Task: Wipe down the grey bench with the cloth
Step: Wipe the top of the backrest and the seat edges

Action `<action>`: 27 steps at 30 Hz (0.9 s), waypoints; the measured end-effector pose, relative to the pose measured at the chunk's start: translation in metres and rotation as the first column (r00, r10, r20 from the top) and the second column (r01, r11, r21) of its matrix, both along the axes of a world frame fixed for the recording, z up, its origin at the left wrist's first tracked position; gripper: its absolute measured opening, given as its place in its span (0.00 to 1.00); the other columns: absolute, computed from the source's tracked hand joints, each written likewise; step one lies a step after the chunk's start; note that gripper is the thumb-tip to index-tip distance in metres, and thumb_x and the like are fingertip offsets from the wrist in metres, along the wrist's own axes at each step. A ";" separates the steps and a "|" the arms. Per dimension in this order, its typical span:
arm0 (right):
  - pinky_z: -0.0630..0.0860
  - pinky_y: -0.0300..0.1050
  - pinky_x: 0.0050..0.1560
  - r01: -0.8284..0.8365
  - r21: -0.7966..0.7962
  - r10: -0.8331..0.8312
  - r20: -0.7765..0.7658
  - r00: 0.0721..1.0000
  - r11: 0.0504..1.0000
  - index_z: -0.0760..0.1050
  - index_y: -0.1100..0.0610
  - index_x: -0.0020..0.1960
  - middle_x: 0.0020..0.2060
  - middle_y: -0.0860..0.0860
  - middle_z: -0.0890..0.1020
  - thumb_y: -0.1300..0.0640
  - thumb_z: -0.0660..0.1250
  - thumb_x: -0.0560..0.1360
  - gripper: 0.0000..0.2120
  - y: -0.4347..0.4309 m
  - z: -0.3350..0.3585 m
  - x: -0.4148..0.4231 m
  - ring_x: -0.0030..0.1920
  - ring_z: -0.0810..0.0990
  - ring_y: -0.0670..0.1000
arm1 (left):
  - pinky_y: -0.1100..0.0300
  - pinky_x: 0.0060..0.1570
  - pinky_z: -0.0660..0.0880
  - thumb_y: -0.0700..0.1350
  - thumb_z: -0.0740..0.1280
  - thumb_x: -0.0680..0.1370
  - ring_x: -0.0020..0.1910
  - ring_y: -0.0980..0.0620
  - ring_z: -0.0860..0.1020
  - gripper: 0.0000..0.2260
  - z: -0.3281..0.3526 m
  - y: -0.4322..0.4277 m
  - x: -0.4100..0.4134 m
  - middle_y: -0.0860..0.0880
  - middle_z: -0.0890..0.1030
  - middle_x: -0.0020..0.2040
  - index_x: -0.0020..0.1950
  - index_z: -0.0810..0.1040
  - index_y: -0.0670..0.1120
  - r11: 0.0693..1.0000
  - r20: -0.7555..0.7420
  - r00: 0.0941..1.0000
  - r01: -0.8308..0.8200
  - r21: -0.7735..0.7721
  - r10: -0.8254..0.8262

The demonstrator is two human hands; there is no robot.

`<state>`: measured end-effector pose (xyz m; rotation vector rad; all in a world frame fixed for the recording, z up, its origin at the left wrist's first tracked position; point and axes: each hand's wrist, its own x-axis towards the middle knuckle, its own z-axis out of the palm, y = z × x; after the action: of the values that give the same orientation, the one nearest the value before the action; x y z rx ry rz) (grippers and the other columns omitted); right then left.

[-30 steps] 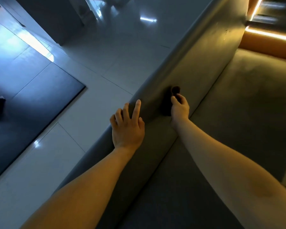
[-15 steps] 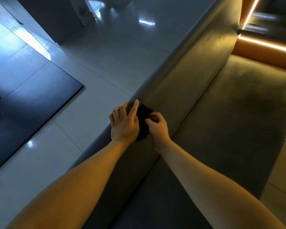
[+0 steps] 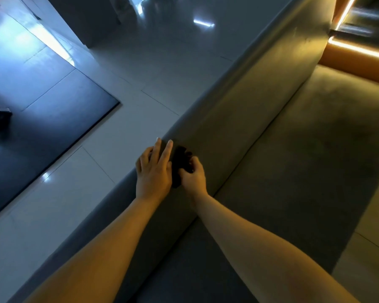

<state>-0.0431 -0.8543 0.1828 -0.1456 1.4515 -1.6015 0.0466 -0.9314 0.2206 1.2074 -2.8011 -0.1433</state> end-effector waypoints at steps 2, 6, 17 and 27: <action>0.82 0.57 0.57 -0.055 -0.039 0.059 0.109 0.992 0.998 0.80 0.46 0.57 0.57 0.54 0.83 0.62 0.68 0.76 0.14 0.008 -0.004 0.017 0.56 0.84 0.53 | 0.41 0.75 0.55 0.47 0.57 0.84 0.78 0.42 0.56 0.26 -0.002 0.006 0.001 0.45 0.56 0.81 0.82 0.56 0.52 1.000 0.010 1.000 -0.013 -0.025 0.014; 0.83 0.56 0.55 -0.075 0.062 0.074 0.010 0.997 0.995 0.79 0.48 0.54 0.53 0.54 0.83 0.64 0.67 0.77 0.12 0.014 0.003 -0.002 0.53 0.84 0.54 | 0.40 0.75 0.57 0.47 0.57 0.84 0.78 0.41 0.57 0.27 -0.004 0.011 0.003 0.44 0.56 0.82 0.82 0.55 0.51 0.999 0.013 1.000 -0.015 -0.048 0.015; 0.73 0.60 0.68 0.170 0.207 -0.174 0.000 0.985 0.963 0.70 0.46 0.69 0.67 0.54 0.74 0.59 0.63 0.81 0.17 -0.017 -0.015 -0.045 0.66 0.75 0.56 | 0.42 0.73 0.59 0.45 0.61 0.82 0.77 0.42 0.60 0.27 -0.010 0.011 -0.002 0.43 0.59 0.80 0.81 0.58 0.50 0.995 -0.022 1.000 -0.016 -0.098 0.014; 0.84 0.51 0.49 -0.103 0.088 0.098 0.055 0.994 0.991 0.79 0.49 0.52 0.51 0.54 0.84 0.61 0.68 0.78 0.08 0.018 -0.011 0.002 0.50 0.86 0.55 | 0.41 0.73 0.60 0.48 0.61 0.82 0.76 0.41 0.61 0.28 -0.014 0.010 0.000 0.43 0.60 0.80 0.81 0.58 0.49 0.986 0.029 0.999 -0.021 -0.164 0.026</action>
<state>-0.0412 -0.8365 0.1717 -0.1236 1.4522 -1.4458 0.0465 -0.9215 0.2065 1.2129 -2.7592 0.1065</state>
